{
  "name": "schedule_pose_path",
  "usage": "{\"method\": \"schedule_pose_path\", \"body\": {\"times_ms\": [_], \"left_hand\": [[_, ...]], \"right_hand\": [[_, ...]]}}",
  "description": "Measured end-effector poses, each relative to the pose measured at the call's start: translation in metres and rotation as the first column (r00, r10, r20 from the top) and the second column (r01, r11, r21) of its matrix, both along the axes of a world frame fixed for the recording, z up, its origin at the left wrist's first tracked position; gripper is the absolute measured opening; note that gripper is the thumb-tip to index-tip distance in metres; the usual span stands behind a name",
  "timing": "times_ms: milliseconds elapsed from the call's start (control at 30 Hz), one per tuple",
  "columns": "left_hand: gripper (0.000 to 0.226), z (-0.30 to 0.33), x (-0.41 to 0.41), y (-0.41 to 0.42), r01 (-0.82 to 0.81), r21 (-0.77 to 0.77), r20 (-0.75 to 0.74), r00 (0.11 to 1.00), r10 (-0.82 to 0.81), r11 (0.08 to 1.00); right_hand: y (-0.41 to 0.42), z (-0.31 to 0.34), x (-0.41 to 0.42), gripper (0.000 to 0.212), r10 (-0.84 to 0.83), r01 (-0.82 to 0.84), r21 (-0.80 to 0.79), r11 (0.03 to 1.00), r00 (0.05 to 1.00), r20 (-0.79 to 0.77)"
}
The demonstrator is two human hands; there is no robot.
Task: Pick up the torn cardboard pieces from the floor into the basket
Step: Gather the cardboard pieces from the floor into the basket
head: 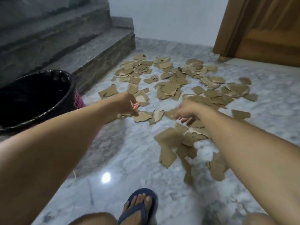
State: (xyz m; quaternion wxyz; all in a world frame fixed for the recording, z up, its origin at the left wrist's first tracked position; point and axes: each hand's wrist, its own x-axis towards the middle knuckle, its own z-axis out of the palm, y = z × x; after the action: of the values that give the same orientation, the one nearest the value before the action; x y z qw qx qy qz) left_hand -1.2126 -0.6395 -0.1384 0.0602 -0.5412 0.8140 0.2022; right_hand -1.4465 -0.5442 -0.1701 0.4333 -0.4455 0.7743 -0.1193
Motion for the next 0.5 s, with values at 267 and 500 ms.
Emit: {"method": "schedule_pose_path", "body": {"times_ms": [267,500], "left_hand": [[0.096,-0.144,-0.091,0.029,0.249,0.206,0.108,0.955,-0.275,0.946],[0.141,-0.237,-0.121,0.047,0.295,0.247,0.262,0.897,-0.357,0.923]], "right_hand": [[0.092,-0.111,-0.076,0.058,-0.017,0.078,0.261,0.962,0.973,-0.229],[0.161,-0.195,-0.105,0.132,0.036,0.113,0.367,0.924,0.926,-0.375]]}}
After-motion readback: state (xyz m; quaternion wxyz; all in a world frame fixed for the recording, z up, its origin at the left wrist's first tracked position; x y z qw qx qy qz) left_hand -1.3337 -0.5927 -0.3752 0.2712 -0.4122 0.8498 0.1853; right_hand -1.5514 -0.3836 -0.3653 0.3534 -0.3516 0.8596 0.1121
